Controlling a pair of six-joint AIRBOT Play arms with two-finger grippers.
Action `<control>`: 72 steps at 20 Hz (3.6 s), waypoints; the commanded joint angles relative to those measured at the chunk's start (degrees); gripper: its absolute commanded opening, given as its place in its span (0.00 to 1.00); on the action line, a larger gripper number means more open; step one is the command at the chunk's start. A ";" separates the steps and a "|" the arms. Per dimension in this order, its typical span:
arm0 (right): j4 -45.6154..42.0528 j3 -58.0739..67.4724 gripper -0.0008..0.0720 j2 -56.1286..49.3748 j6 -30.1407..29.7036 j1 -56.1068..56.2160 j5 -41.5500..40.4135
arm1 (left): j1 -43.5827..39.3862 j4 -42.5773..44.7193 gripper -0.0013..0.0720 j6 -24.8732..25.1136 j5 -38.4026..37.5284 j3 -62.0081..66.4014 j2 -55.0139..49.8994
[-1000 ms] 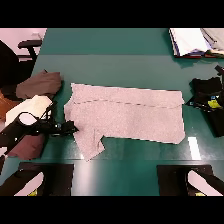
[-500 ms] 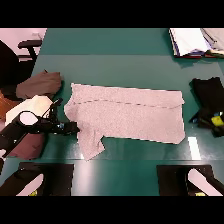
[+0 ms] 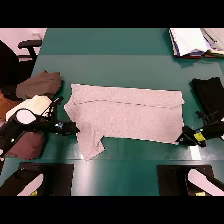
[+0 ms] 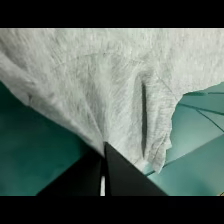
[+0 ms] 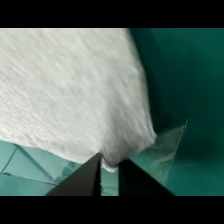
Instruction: Fold the shirts.
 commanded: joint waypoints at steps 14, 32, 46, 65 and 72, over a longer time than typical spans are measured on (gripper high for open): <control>-5.77 19.23 0.03 11.82 0.68 8.61 8.87 | -0.02 12.13 0.04 -6.16 -8.41 10.88 11.58; 5.33 53.55 0.55 -29.22 -2.89 10.97 4.37 | -0.02 13.49 0.56 -1.79 15.91 30.14 -21.90; 20.24 35.30 0.74 -33.81 -13.55 -1.05 0.85 | -6.73 1.44 0.05 -1.62 10.67 31.54 -25.03; 26.34 61.11 0.03 -15.74 -8.55 21.49 4.92 | -27.61 -1.90 0.04 -3.76 17.97 53.86 -53.88; 29.09 64.89 0.03 -15.80 -6.88 32.52 4.15 | -27.61 -1.53 0.04 -5.03 19.69 54.23 -54.62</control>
